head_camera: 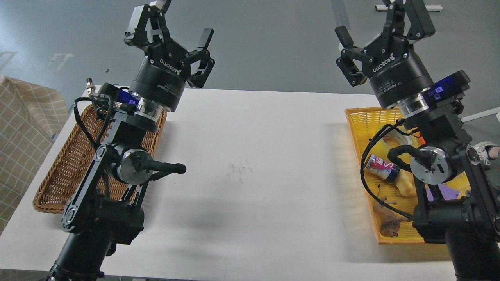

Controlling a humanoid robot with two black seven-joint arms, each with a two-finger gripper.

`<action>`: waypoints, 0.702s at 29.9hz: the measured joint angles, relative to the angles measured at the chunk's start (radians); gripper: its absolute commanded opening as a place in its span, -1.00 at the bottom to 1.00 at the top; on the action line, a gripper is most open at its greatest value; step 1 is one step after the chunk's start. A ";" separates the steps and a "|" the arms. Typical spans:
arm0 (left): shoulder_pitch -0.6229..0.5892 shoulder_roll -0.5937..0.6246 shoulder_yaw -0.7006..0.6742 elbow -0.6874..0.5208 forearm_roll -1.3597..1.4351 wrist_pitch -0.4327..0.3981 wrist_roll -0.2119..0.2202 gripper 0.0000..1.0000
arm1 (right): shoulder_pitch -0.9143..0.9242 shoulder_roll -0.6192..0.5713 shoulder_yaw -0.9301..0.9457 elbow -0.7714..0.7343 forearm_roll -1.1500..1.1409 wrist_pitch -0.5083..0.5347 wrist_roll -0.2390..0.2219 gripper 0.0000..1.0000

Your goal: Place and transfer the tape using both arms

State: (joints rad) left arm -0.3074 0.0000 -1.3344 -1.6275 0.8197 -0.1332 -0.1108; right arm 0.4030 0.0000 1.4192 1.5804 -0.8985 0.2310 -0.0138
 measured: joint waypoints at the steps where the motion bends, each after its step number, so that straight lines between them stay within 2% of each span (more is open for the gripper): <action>1: 0.000 0.000 0.000 0.000 0.000 0.000 0.000 0.96 | -0.001 0.000 0.000 0.001 0.000 0.000 0.000 1.00; 16: 0.004 0.000 0.002 -0.006 0.001 0.000 0.002 0.96 | -0.010 -0.005 -0.009 0.016 -0.072 0.000 0.000 1.00; 18: -0.001 0.000 0.002 -0.005 0.000 -0.001 0.002 0.96 | -0.009 -0.035 -0.010 0.024 -0.083 0.002 0.000 1.00; 21: -0.017 0.000 0.001 0.003 -0.004 -0.001 0.007 0.96 | 0.002 -0.144 -0.013 0.032 -0.193 0.004 0.000 1.00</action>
State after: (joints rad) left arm -0.3248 0.0001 -1.3335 -1.6248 0.8156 -0.1340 -0.1033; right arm 0.4046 -0.1444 1.4064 1.6123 -1.0911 0.2345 -0.0137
